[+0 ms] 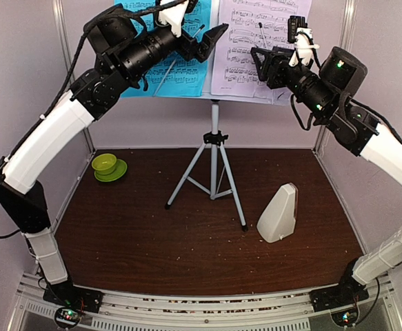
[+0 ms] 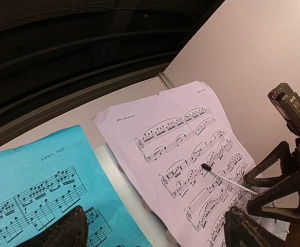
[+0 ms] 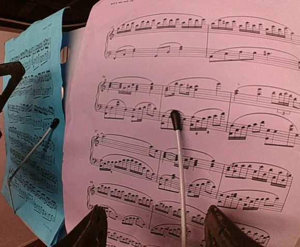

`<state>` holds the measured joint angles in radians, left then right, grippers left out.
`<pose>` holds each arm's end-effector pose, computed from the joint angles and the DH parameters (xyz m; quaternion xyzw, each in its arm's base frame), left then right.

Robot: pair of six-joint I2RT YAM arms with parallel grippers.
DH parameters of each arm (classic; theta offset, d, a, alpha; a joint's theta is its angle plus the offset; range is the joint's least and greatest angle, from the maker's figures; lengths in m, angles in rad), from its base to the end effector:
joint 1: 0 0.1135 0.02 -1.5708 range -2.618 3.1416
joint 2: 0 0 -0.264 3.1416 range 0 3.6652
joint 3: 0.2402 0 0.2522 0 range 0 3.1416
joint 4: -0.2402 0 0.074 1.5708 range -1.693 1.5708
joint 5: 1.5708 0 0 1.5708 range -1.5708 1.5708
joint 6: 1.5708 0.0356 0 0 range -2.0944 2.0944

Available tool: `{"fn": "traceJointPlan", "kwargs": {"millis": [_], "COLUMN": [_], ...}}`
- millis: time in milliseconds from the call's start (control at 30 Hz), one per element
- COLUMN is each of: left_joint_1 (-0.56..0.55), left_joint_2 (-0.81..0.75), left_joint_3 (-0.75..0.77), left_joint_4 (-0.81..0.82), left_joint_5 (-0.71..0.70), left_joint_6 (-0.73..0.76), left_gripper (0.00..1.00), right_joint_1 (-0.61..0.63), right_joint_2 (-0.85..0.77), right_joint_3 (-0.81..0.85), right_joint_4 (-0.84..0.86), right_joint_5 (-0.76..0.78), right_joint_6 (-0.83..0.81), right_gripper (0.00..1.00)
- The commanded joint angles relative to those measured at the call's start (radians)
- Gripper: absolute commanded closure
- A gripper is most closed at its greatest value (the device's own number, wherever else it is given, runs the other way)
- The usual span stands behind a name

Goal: Set up the instrument practice props

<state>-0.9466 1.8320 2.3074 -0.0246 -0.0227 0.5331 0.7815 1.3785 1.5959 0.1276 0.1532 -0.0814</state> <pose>0.2211 -0.3056 0.5818 0.3510 0.3988 -0.1680 0.8304 0.2158 0.2064 0.5210 -0.1830 0.5472 0.2383 0.7812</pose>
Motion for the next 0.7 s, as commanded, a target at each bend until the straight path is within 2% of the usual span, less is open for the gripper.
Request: {"fn": "traceJointPlan", "kwargs": {"millis": [0,167,233,667], "left_joint_1": [-0.006,-0.006,-0.004,0.076], "left_joint_2": [-0.091,-0.189,-0.230,-0.532], "left_joint_3": [-0.070,-0.184,-0.240,-0.635], "left_joint_4": [0.065,0.073,0.069,-0.038], "left_joint_5": [-0.032,-0.083,-0.115,-0.283], "left_joint_6": [-0.011,-0.056,-0.084,-0.401], "left_gripper": [0.04,0.02,0.02,0.02], "right_joint_1": [0.007,0.007,0.007,0.008], "right_joint_2": [-0.037,-0.076,-0.096,-0.264], "right_joint_3": [0.003,-0.005,-0.019,-0.143], "right_joint_4": [-0.001,-0.028,-0.034,-0.181], "right_joint_5": [-0.020,-0.010,-0.007,0.088], "right_joint_6": [-0.008,-0.003,0.001,0.058], "right_gripper": [0.27,0.07,0.02,0.00]}}
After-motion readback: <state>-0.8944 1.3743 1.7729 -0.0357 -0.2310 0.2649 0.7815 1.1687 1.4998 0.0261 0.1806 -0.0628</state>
